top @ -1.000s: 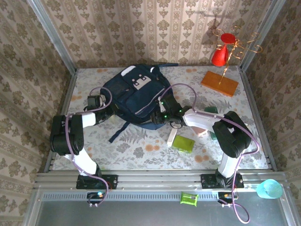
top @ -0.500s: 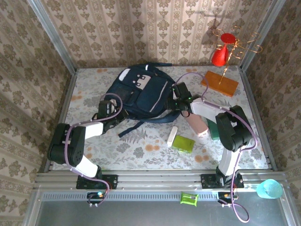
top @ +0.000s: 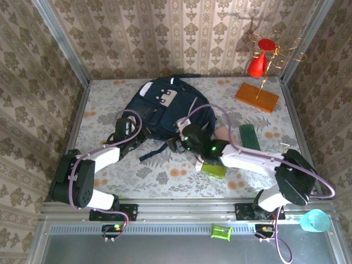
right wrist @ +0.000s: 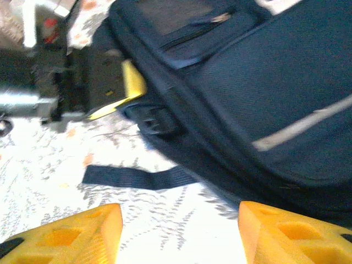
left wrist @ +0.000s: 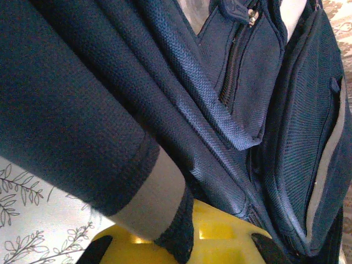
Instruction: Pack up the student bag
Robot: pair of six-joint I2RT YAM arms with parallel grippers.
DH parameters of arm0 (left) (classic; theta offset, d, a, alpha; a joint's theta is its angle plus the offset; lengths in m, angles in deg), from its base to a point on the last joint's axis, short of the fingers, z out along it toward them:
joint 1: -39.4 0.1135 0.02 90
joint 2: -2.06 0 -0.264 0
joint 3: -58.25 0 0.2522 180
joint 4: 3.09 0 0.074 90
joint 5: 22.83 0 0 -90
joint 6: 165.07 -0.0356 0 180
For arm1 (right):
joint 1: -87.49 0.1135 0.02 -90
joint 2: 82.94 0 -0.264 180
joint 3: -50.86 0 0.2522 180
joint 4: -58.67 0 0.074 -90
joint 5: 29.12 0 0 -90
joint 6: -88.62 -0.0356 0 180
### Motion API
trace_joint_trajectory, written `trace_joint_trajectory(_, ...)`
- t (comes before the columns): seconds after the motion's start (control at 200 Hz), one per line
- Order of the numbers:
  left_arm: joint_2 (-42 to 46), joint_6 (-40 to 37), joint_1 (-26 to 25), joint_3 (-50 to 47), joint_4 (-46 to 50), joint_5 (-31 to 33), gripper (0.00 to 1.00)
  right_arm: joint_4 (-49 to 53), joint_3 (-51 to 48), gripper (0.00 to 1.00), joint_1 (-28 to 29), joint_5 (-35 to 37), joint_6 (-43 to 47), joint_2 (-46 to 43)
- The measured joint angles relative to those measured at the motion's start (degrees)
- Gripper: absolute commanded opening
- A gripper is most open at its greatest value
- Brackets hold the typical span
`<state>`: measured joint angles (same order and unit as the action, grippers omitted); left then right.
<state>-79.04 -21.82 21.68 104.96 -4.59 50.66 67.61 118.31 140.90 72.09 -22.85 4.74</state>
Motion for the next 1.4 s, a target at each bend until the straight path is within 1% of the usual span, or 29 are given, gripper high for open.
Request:
trace_joint_trajectory(0.085,0.02,0.61,0.02,0.35,0.33,-0.42,0.00,-6.71,-0.09,0.53,4.28,2.73,-0.17,5.90)
trace_joint_trajectory(0.18,0.24,1.01,0.00,0.94,1.25,-1.03,0.00,-13.88,-0.09,0.50,7.10,5.03,-0.35,12.46)
trace_joint_trajectory(0.355,1.18,1.16,0.00,2.03,3.30,-1.92,0.00,-24.09,1.14,0.48,7.82,8.81,-0.83,23.50)
trace_joint_trajectory(0.525,1.88,1.16,0.02,2.40,3.37,-2.67,0.00,-29.86,5.64,0.51,7.82,13.40,-0.76,31.01)
trace_joint_trajectory(0.73,2.10,1.16,0.02,2.47,3.39,-3.21,0.00,-33.92,10.14,0.51,7.80,18.14,0.35,35.52)
trace_joint_trajectory(0.97,2.10,1.16,0.02,2.47,3.39,-3.30,0.00,-35.12,12.50,0.40,7.82,24.24,1.42,37.81)
trace_joint_trajectory(1.09,2.10,1.16,0.02,2.47,3.37,-3.45,0.00,-35.17,13.25,0.38,7.76,26.80,2.16,38.07)
trace_joint_trajectory(1.14,2.10,1.16,0.00,2.47,3.37,-3.61,0.00,-35.19,13.40,0.36,7.76,27.54,2.32,38.10)
trace_joint_trajectory(1.255,2.10,1.16,0.02,2.47,3.32,-3.65,0.00,-35.28,13.57,0.27,7.76,28.61,3.41,38.23)
trace_joint_trajectory(1.4,2.10,1.16,0.02,2.47,3.34,-3.65,0.00,-35.43,13.57,0.12,7.72,29.14,4.50,38.40)
